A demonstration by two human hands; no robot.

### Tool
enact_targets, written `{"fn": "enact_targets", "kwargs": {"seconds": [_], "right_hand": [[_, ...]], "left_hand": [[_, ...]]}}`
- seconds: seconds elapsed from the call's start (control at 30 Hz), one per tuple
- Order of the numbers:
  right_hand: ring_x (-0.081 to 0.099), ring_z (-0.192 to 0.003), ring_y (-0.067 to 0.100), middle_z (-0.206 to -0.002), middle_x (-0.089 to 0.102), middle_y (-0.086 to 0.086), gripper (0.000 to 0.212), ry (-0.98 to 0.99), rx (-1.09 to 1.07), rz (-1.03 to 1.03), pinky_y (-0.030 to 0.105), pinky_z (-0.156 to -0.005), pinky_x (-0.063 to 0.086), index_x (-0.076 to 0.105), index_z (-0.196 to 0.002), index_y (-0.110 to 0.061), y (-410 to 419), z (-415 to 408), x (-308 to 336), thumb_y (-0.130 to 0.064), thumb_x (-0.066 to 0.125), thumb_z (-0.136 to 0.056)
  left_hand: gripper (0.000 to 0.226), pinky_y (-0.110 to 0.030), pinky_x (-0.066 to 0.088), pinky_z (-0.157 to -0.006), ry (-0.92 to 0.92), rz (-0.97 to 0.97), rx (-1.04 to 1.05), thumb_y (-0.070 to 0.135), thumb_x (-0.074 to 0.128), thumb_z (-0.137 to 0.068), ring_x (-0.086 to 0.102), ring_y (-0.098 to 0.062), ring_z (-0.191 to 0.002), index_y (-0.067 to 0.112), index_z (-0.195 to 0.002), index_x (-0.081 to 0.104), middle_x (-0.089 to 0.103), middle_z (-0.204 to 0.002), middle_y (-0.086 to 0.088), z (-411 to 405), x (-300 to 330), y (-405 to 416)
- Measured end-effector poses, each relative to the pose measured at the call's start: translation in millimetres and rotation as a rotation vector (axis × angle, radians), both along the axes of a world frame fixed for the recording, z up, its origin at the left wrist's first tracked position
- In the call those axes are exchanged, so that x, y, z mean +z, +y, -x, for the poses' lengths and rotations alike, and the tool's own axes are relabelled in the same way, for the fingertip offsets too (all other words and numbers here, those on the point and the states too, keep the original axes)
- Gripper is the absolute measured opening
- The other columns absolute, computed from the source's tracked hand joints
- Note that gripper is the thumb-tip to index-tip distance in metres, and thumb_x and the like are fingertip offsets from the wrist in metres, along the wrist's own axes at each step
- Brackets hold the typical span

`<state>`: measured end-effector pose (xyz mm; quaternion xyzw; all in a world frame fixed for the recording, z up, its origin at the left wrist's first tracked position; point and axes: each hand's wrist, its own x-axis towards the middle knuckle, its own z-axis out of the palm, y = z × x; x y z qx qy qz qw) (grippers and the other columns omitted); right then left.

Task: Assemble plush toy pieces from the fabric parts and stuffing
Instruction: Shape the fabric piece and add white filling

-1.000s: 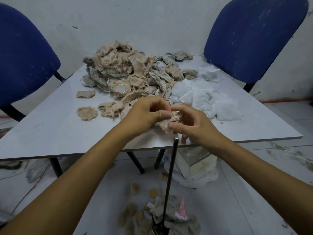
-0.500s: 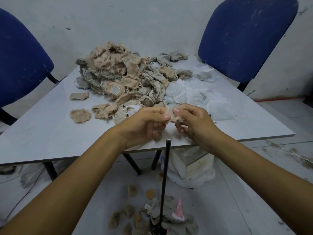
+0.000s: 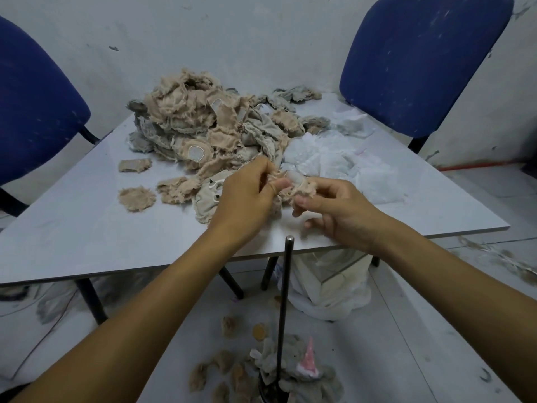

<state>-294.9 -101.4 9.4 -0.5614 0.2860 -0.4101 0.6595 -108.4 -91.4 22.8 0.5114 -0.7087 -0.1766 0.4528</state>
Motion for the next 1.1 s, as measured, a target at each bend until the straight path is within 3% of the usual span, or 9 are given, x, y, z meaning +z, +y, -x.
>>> {"fn": "enact_targets", "kwargs": {"seconds": [0.1, 0.17, 0.3, 0.47, 0.53, 0.67, 0.7, 0.9, 1.1], "right_hand": [[0.071, -0.077, 0.015, -0.077, 0.072, 0.009, 0.023, 0.030, -0.161, 0.011, 0.022, -0.066, 0.057, 0.065, -0.094, 0.000, -0.6, -6.2, -4.2, -0.017, 0.074, -0.083], [0.070, -0.069, 0.015, -0.068, 0.070, 0.010, 0.011, 0.095, -0.256, 0.047, 0.025, -0.066, 0.058, 0.060, -0.083, -0.003, 1.8, -10.9, -4.5, -0.006, 0.069, -0.089], [0.065, -0.064, 0.011, -0.060, 0.065, 0.000, 0.017, 0.225, -0.428, 0.180, 0.037, -0.066, 0.062, 0.056, -0.075, -0.009, 7.4, -18.3, -3.9, 0.001, 0.060, -0.088], [0.062, -0.057, 0.011, -0.072, 0.063, -0.002, 0.017, 0.236, -0.311, 0.264, 0.022, -0.048, 0.050, 0.053, -0.084, -0.012, 10.6, -12.9, -3.1, 0.000, 0.064, -0.091], [0.064, -0.068, 0.005, -0.093, 0.067, 0.003, 0.020, 0.388, -0.152, 0.396, 0.017, -0.056, 0.048, 0.061, -0.093, -0.012, 13.5, -11.6, 0.1, 0.007, 0.063, -0.089], [0.065, -0.104, 0.025, -0.107, 0.072, 0.009, 0.045, 0.521, 0.075, 0.388, 0.054, -0.089, 0.052, 0.070, -0.103, -0.004, 16.3, -10.1, 4.3, 0.022, 0.042, -0.080], [0.066, -0.106, 0.025, -0.106, 0.073, 0.010, 0.049, 0.501, 0.087, 0.365, 0.056, -0.095, 0.050, 0.070, -0.104, -0.001, 16.3, -9.5, 5.4, 0.023, 0.038, -0.074], [0.059, -0.086, 0.025, -0.098, 0.068, -0.016, 0.038, 0.594, 0.153, 0.437, 0.030, -0.078, 0.048, 0.071, -0.108, -0.016, 17.9, -6.8, 6.3, 0.012, 0.055, -0.088], [0.055, -0.079, 0.010, -0.107, 0.062, 0.006, 0.054, 0.490, 0.277, 0.306, 0.022, -0.074, 0.046, 0.052, -0.138, -0.025, 16.1, -4.7, 16.0, -0.014, 0.066, -0.087]], "left_hand": [[0.019, -0.026, 0.037, -0.056, -0.135, 0.183, -0.025, 0.016, 0.068, -0.091, 0.042, -0.009, -0.060, 0.010, -0.081, 0.053, 0.049, -0.066, 0.004, -1.8, -2.3, 10.9], [0.017, -0.036, 0.040, -0.053, -0.248, 0.302, -0.033, 0.007, 0.066, -0.089, 0.045, -0.018, -0.060, 0.007, -0.079, 0.052, 0.050, -0.069, -0.001, 1.2, -5.4, 19.9], [0.014, -0.034, 0.037, -0.056, -0.376, 0.419, -0.116, 0.007, 0.063, -0.091, 0.042, -0.020, -0.067, 0.002, -0.081, 0.054, 0.049, -0.076, -0.007, 5.2, -8.7, 28.6], [0.015, -0.026, 0.037, -0.064, -0.299, 0.274, -0.053, 0.026, 0.051, -0.097, 0.045, -0.014, -0.075, 0.016, -0.086, 0.052, 0.049, -0.083, 0.005, -12.9, 1.8, 19.4], [0.007, -0.030, 0.043, -0.067, -0.344, 0.180, 0.047, 0.021, 0.055, -0.093, 0.049, -0.015, -0.077, 0.019, -0.087, 0.052, 0.049, -0.083, 0.009, -27.7, 4.1, 9.8], [0.011, -0.041, 0.049, -0.080, -0.472, -0.128, 0.098, 0.017, 0.061, -0.086, 0.054, -0.021, -0.095, 0.021, -0.096, 0.061, 0.054, -0.095, 0.001, -47.9, -1.0, -0.2], [0.015, -0.040, 0.049, -0.084, -0.498, -0.162, 0.090, 0.017, 0.062, -0.085, 0.051, -0.022, -0.100, 0.022, -0.100, 0.061, 0.051, -0.099, 0.001, -48.9, -3.7, -0.7], [0.045, -0.036, 0.040, -0.089, -0.522, -0.168, 0.129, 0.046, 0.072, -0.082, 0.038, -0.019, -0.111, 0.031, -0.119, 0.052, 0.045, -0.109, 0.001, -44.8, -12.4, -2.4], [0.038, -0.040, 0.040, -0.088, -0.649, -0.088, 0.228, 0.044, 0.062, -0.090, 0.036, -0.025, -0.107, 0.033, -0.125, 0.051, 0.034, -0.103, 0.000, -36.8, -16.2, -5.4]]}}
